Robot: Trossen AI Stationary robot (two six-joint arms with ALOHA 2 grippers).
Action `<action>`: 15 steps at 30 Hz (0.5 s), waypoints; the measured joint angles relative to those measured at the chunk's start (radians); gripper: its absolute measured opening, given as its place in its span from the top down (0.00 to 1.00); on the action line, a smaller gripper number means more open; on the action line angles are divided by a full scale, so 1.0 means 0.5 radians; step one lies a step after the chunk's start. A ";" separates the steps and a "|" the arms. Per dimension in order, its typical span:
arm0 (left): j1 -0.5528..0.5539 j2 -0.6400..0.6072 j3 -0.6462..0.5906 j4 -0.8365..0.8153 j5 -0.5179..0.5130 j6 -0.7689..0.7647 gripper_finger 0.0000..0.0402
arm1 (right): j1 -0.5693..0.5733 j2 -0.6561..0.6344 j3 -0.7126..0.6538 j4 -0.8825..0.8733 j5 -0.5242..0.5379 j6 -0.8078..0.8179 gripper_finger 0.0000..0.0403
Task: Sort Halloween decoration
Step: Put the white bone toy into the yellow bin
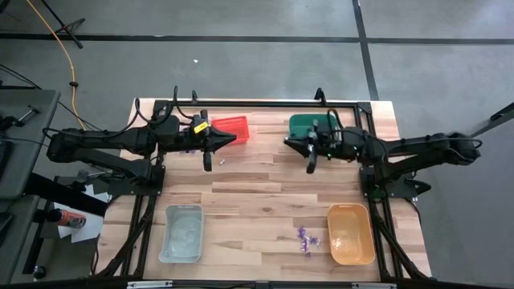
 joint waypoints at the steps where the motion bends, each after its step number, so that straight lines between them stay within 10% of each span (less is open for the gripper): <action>1: 0.000 0.000 0.000 -0.001 0.000 0.000 0.99 | -0.014 0.033 0.044 -0.004 -0.036 -0.042 1.00; 15: 0.001 0.000 0.000 -0.001 -0.009 0.033 0.99 | -0.064 0.142 0.282 -0.090 -0.151 -0.225 1.00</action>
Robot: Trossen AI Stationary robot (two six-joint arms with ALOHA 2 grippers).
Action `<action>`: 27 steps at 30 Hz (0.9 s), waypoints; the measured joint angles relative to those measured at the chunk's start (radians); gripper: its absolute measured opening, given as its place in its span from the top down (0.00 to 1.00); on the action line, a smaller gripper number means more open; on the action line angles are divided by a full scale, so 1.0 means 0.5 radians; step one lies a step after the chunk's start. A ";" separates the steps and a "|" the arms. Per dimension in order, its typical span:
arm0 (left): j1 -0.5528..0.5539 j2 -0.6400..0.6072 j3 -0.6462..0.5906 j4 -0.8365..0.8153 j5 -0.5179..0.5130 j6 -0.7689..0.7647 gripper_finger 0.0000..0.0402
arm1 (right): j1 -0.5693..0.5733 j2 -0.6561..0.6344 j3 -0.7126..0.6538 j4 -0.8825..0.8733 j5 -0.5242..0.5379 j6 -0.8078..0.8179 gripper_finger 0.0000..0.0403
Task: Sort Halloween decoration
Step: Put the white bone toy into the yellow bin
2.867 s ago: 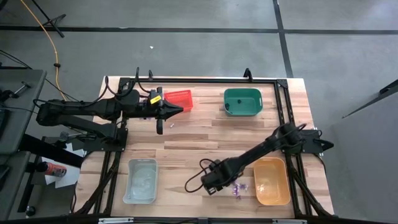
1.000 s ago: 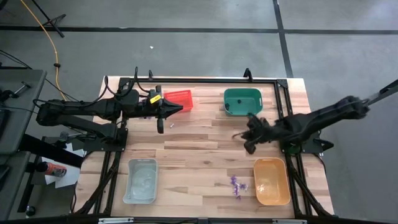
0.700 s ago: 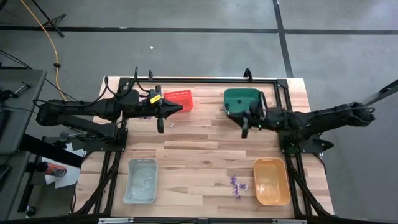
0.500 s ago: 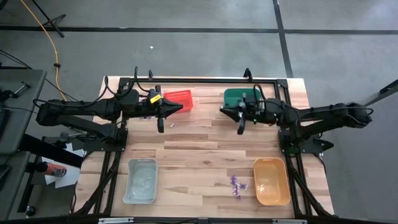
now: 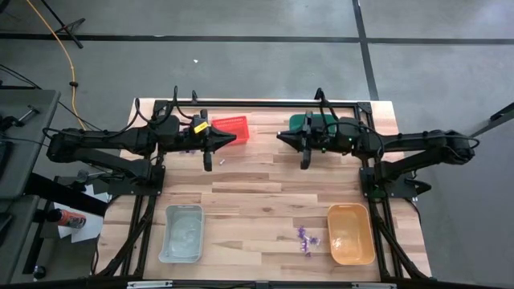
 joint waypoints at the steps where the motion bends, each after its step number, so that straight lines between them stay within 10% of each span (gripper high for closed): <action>1: -0.001 0.000 0.000 -0.001 0.000 0.000 0.99 | 0.000 0.000 0.000 0.000 0.000 0.002 1.00; 24: -0.001 0.000 0.000 -0.031 -0.011 0.003 0.99 | 0.001 -0.002 -0.004 -0.014 0.000 0.068 1.00; 27: -0.001 0.000 -0.001 -0.033 -0.011 0.003 0.99 | 0.017 -0.003 -0.004 -0.153 -0.255 0.377 1.00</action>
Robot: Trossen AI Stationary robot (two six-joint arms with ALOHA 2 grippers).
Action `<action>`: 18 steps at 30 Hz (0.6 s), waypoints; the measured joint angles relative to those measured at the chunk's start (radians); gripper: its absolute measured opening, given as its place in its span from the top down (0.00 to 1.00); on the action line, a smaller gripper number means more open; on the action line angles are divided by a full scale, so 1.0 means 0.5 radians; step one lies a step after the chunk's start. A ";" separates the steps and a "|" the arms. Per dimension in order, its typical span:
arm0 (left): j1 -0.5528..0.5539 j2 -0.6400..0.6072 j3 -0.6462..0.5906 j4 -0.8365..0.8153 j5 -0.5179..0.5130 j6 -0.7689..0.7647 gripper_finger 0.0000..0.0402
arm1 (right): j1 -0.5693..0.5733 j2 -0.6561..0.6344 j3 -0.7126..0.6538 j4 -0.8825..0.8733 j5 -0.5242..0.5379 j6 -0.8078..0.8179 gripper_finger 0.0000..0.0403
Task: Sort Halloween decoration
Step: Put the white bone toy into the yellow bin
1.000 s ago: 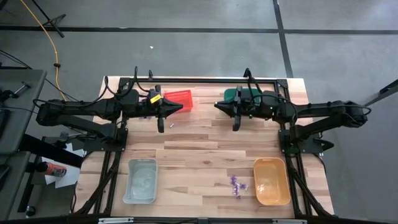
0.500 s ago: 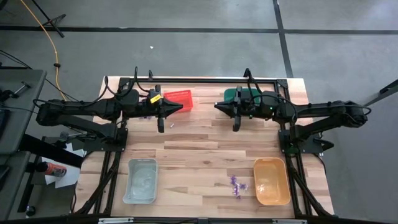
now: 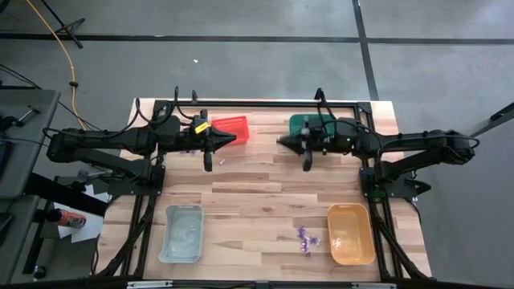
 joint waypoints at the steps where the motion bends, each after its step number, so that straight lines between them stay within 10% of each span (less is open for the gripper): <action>1: 0.000 0.000 0.000 0.000 0.000 0.000 0.99 | 0.013 0.000 0.000 -0.079 -0.165 0.138 1.00; 8: 0.000 0.000 0.000 0.000 0.000 -0.001 0.99 | 0.409 -0.004 0.000 -0.985 -1.090 0.949 1.00; 18: 0.000 0.000 0.000 0.001 0.000 -0.001 0.99 | 1.327 -0.008 -0.001 -1.928 -0.645 1.721 1.00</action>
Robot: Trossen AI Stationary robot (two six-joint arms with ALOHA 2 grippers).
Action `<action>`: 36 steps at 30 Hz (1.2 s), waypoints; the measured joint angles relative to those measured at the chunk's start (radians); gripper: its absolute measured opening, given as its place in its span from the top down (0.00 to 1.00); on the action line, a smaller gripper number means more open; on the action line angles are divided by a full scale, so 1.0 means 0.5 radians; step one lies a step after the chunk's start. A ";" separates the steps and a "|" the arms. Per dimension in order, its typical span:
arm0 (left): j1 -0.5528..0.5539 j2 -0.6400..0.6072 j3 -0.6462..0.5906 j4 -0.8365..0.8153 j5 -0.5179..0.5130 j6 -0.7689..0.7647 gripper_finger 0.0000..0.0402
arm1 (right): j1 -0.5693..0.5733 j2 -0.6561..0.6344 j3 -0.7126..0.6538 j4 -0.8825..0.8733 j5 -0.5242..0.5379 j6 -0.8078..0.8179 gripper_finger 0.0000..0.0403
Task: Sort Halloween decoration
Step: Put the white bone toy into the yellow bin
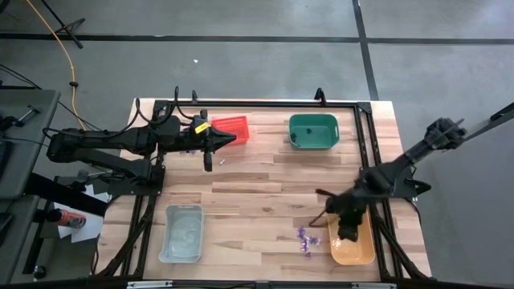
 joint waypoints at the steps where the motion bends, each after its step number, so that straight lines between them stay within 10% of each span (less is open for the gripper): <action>1: 0.000 0.000 0.000 0.000 0.000 0.000 0.99 | 0.055 0.000 0.000 -0.040 0.099 0.073 1.00; 9: 0.001 0.000 0.000 -0.005 0.000 0.000 0.99 | 0.175 0.000 0.000 -0.273 0.371 0.322 0.98; 23: 0.000 0.001 -0.002 -0.060 0.000 0.000 0.99 | 0.166 -0.003 0.024 -0.380 0.373 0.053 0.60; 30: 0.000 0.001 -0.002 -0.058 0.000 0.000 0.99 | 0.096 -0.024 0.106 0.343 1.258 -0.399 0.60; 36: 0.000 0.001 -0.002 -0.058 0.000 0.000 0.99 | -0.177 -0.024 0.107 0.979 2.047 -1.428 0.60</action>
